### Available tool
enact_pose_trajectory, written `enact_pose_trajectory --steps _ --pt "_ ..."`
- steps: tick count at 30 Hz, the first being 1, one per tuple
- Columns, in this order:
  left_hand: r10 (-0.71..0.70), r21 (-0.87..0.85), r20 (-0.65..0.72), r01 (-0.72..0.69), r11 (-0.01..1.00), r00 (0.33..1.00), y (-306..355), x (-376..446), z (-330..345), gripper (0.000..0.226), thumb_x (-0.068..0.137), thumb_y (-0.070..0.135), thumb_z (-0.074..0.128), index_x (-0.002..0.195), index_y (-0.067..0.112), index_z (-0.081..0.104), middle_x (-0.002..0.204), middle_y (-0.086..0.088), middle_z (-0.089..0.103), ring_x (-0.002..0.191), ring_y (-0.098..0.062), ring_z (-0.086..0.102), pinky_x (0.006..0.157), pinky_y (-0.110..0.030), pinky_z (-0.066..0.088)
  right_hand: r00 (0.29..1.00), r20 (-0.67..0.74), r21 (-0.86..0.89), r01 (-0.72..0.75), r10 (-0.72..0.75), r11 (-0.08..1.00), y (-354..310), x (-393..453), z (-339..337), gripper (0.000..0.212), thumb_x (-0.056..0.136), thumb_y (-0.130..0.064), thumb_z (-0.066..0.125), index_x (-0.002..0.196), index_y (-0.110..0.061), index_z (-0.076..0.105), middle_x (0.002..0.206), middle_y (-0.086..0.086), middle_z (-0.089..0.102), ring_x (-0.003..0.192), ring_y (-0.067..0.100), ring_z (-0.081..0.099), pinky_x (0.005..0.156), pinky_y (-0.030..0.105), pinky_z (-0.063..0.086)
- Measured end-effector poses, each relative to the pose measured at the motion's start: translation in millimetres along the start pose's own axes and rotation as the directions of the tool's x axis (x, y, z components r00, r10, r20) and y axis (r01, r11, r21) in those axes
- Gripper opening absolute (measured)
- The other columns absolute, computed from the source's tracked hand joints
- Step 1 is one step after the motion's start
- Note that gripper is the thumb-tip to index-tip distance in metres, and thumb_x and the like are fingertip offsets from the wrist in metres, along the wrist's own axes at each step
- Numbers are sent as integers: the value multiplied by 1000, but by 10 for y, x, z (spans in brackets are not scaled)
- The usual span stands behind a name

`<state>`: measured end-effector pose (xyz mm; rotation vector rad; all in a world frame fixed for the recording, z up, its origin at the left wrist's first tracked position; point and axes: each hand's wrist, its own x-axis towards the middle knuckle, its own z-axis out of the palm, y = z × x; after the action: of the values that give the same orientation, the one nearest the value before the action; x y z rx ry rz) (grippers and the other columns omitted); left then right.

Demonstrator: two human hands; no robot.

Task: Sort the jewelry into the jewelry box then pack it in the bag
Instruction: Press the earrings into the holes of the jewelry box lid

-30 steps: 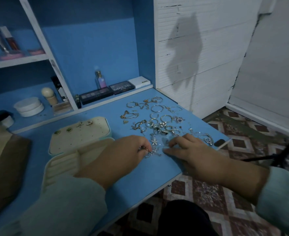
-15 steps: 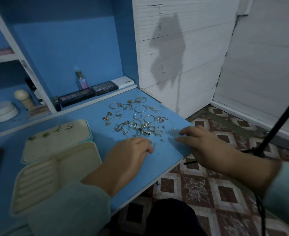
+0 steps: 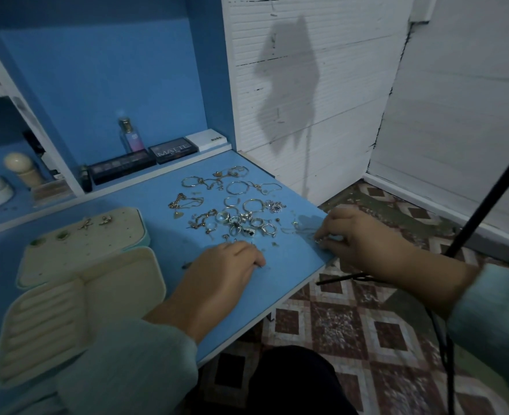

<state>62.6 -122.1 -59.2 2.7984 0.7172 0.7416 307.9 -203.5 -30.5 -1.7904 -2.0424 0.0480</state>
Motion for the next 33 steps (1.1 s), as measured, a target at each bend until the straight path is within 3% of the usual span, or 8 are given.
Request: enact_pose_trajectory --steps 3,10,16,19,22,26,29,33 --pt "-37 -19 -9 37 999 999 -4 -30 13 25 87 27 43 92 22 67 91 10 68 80 -4 58 75 -19 41 998 66 18 -23 21 1000 -8 83 -61 15 85 -13 64 98 -14 72 94 -7 51 91 13 53 82 23 43" --pt "-42 -13 -15 42 999 999 6 -29 30 27 87 26 43 90 19 69 90 7 69 79 -10 63 74 -19 42 971 210 17 -118 112 993 83 244 -253 18 88 -13 61 102 -17 71 104 -4 59 92 6 54 70 -4 32" --pt "-46 -8 -24 46 999 999 11 -37 23 16 83 15 57 92 20 69 92 8 69 81 -8 64 70 -18 47 952 280 -37 -122 127 992 90 242 -220 20 87 -14 61 104 -20 71 110 -3 58 97 8 54 87 19 43" --pt "-50 -15 -17 50 999 999 15 -39 19 16 83 15 57 92 20 69 92 9 69 82 -7 63 70 -16 48 969 197 12 -158 152 987 123 230 -223 20 88 -13 60 105 -15 70 107 -2 61 98 11 56 72 3 34" --pt "-59 -41 -14 59 997 998 20 -41 11 21 88 23 49 93 19 69 93 8 68 85 -3 59 79 -14 41 966 140 19 -224 219 974 161 238 -249 23 89 -12 58 110 -14 68 110 -3 62 93 4 50 66 3 30" --pt "-64 -46 -19 63 997 998 49 -32 -2 30 87 26 42 93 17 70 93 7 68 91 -5 55 81 -12 39 950 153 -9 -275 273 962 198 263 -283 24 90 -12 57 112 -16 67 118 -1 61 103 11 54 78 11 33" --pt "-81 -50 -10 81 995 997 59 -31 -9 30 87 27 41 93 18 70 94 7 68 90 -4 56 80 -12 39 939 226 -73 -248 258 966 177 275 -281 25 91 -15 56 113 -17 66 119 -1 59 102 10 53 71 7 34" --pt "-110 -44 -5 110 993 994 73 -32 -29 18 86 18 53 93 18 70 94 8 67 85 -3 57 78 -9 37 939 266 -128 -190 218 973 120 282 -277 24 91 -15 56 111 -17 68 116 2 58 105 17 55 88 21 41"
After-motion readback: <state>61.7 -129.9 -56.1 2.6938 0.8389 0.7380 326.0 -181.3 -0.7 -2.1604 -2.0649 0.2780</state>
